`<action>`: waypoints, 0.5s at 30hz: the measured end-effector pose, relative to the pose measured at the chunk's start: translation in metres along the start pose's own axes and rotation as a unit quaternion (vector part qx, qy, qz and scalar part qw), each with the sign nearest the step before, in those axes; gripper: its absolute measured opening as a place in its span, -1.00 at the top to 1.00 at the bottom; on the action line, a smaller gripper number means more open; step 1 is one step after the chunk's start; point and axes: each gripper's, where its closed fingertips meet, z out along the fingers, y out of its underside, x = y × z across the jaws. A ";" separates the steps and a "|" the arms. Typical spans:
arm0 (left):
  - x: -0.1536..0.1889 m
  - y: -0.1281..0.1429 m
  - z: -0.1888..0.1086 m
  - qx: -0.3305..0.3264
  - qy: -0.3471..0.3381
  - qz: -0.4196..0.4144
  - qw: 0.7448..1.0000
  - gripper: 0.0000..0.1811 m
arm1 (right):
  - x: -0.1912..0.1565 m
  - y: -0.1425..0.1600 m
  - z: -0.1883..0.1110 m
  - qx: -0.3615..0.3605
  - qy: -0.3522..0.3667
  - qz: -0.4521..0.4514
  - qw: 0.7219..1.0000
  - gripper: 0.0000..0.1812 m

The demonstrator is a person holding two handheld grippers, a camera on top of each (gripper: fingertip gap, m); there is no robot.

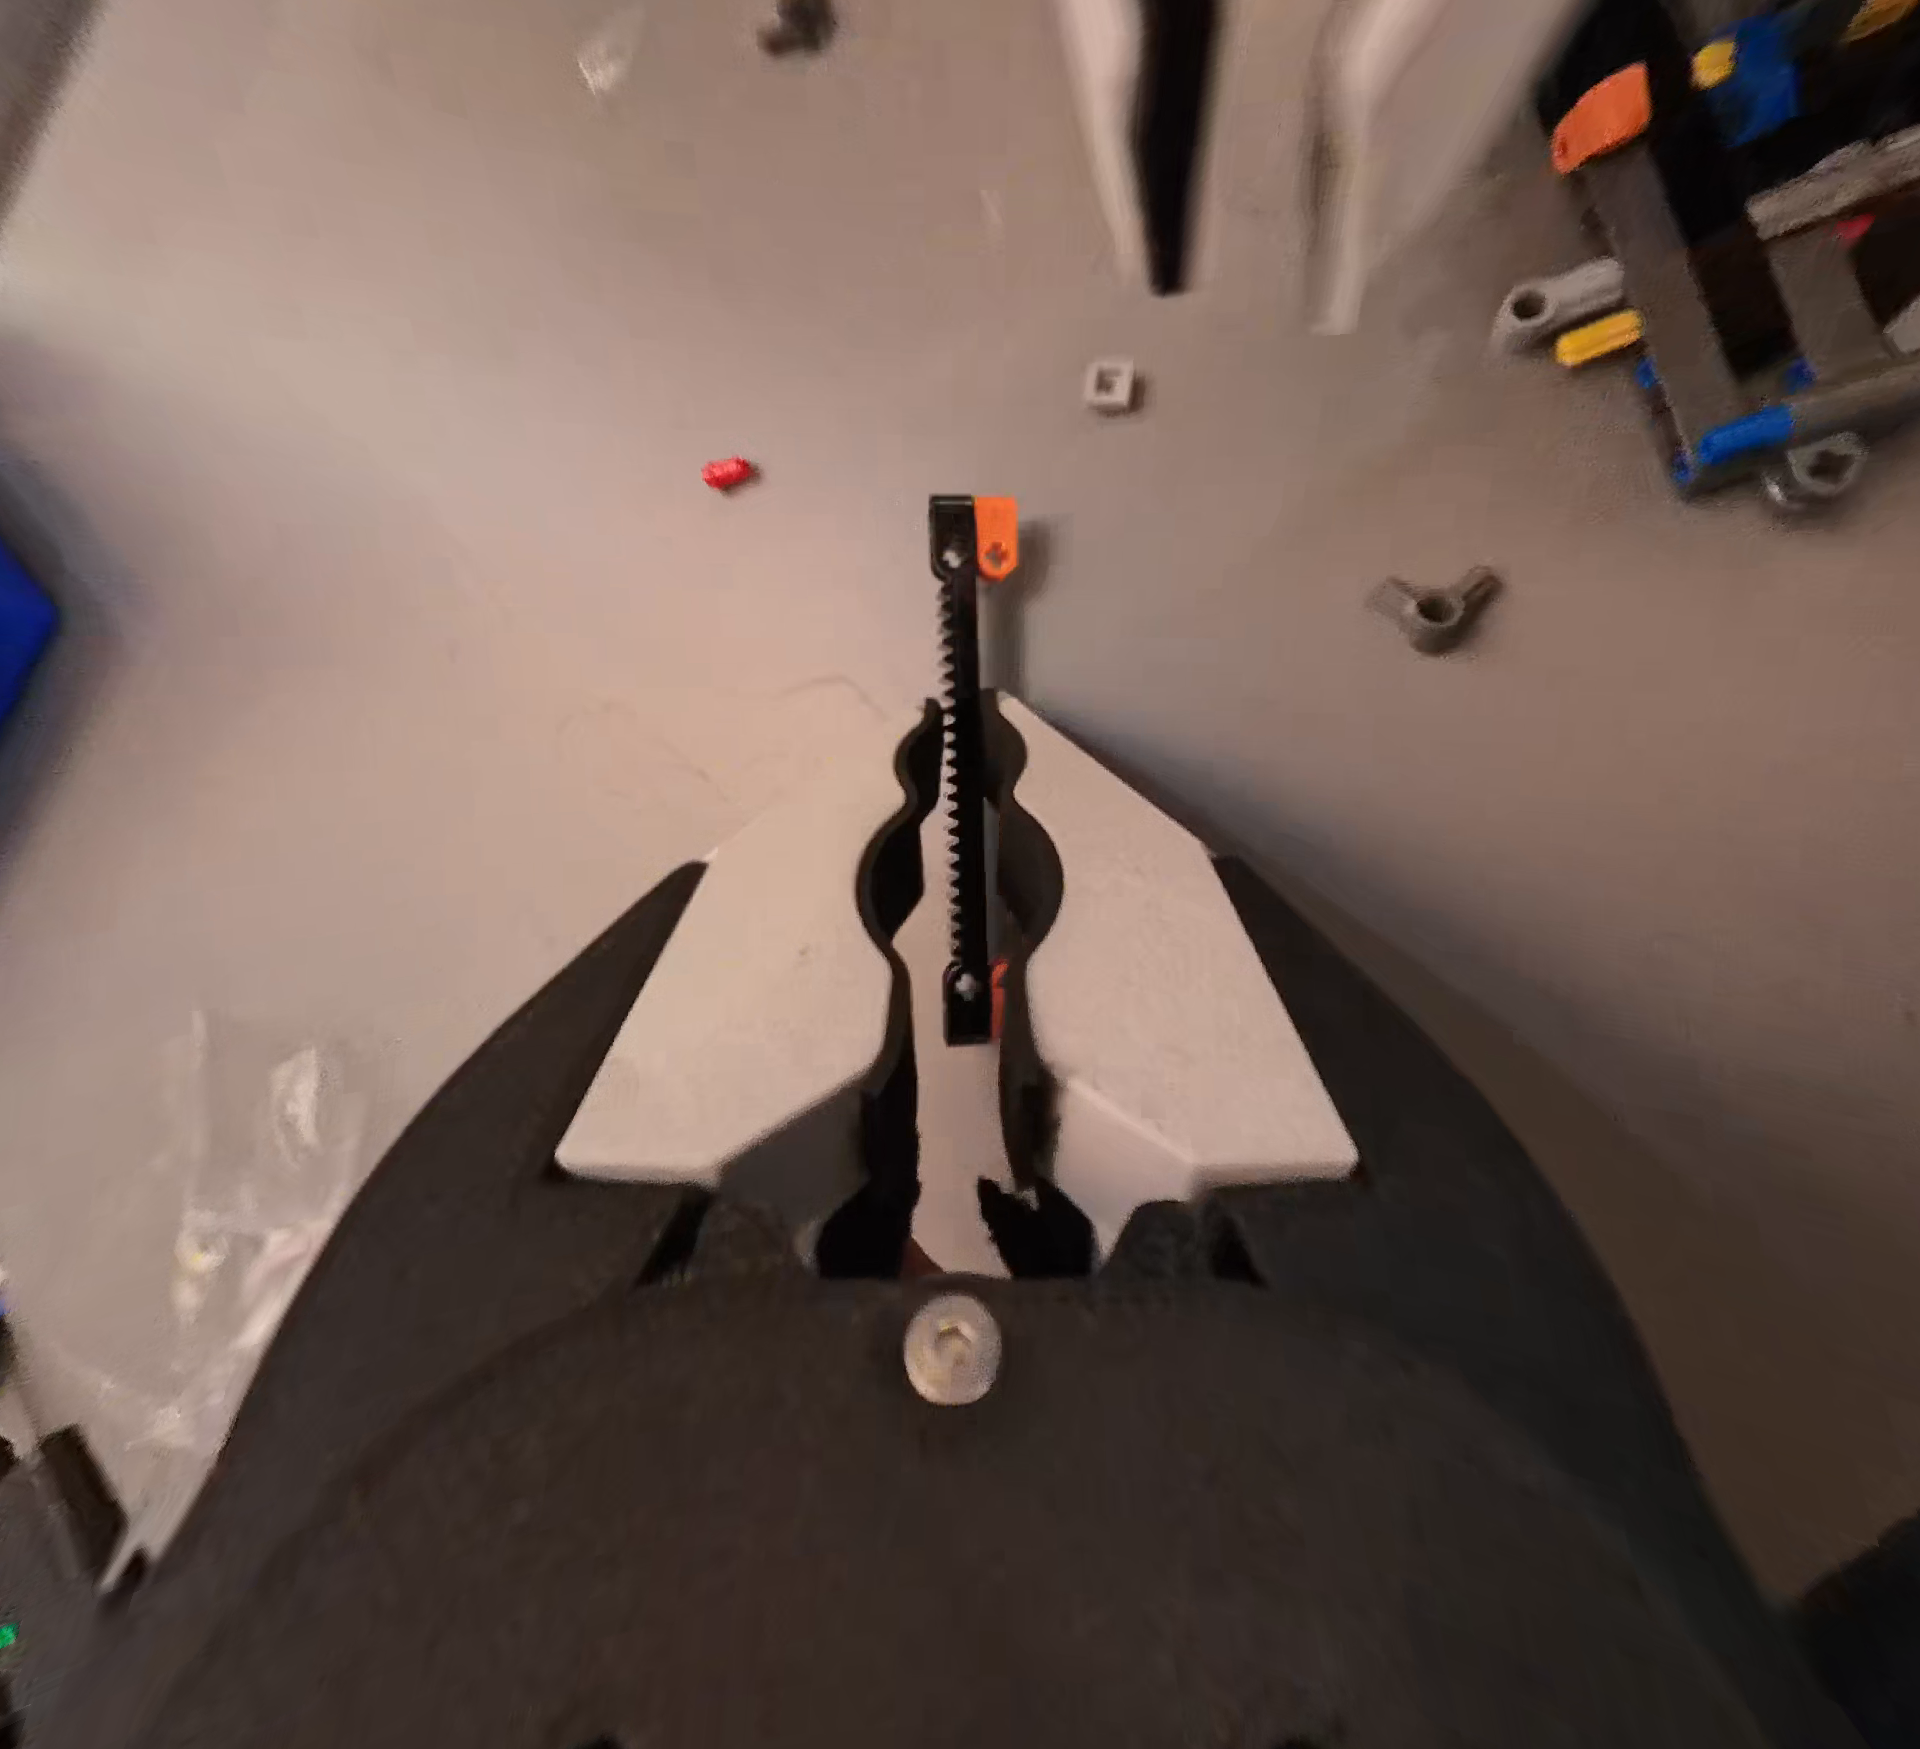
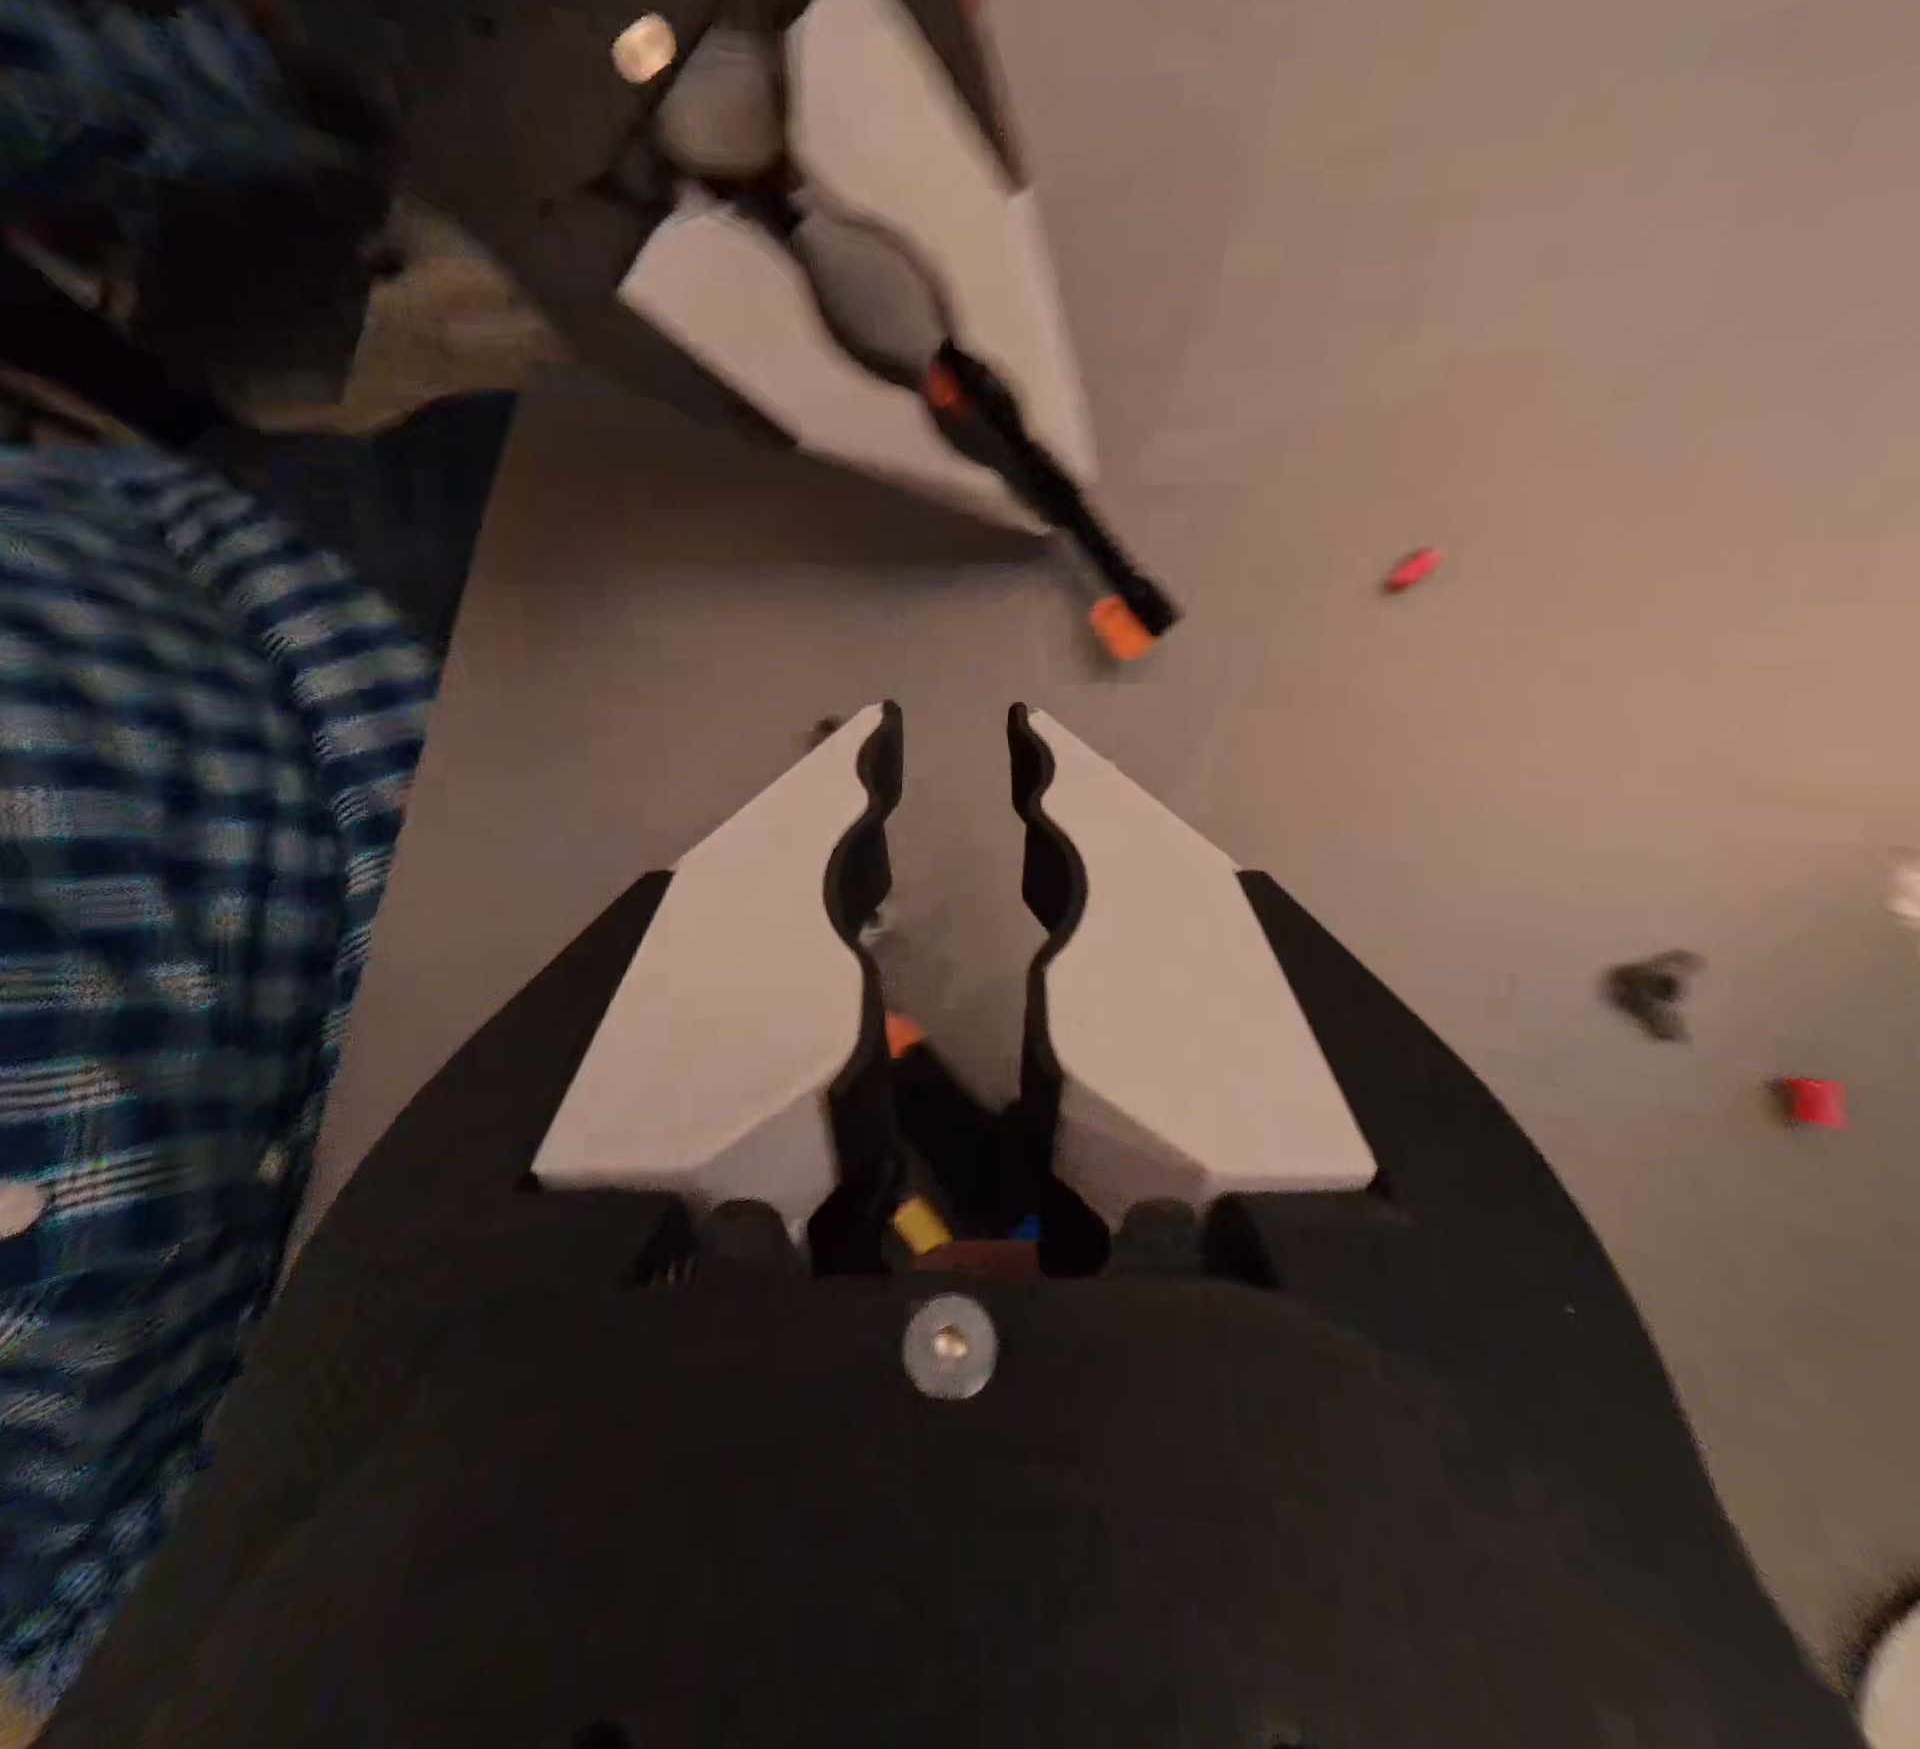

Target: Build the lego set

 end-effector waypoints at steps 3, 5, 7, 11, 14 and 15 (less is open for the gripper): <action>0.004 0.005 0.001 -0.014 0.025 -0.033 0.999 0.95 | -0.029 0.017 0.017 -0.047 -0.005 -0.025 0.999 0.87; 0.007 0.007 0.002 -0.018 0.038 -0.043 0.998 0.95 | -0.036 0.027 0.028 -0.072 0.021 -0.036 0.997 0.86; 0.007 0.007 0.002 -0.014 0.043 -0.055 0.997 0.95 | -0.040 0.033 0.035 -0.087 0.039 -0.038 0.995 0.86; 0.011 0.007 0.002 -0.003 0.069 -0.084 0.994 0.92 | -0.039 0.035 0.044 -0.102 0.064 -0.034 0.992 0.84; 0.011 0.008 0.001 0.003 0.071 -0.092 0.993 0.85 | -0.034 0.037 0.048 -0.112 0.080 -0.042 0.990 0.95; 0.011 0.008 0.000 0.005 0.073 -0.091 0.993 0.81 | -0.033 0.036 0.048 -0.111 0.080 -0.039 0.990 0.96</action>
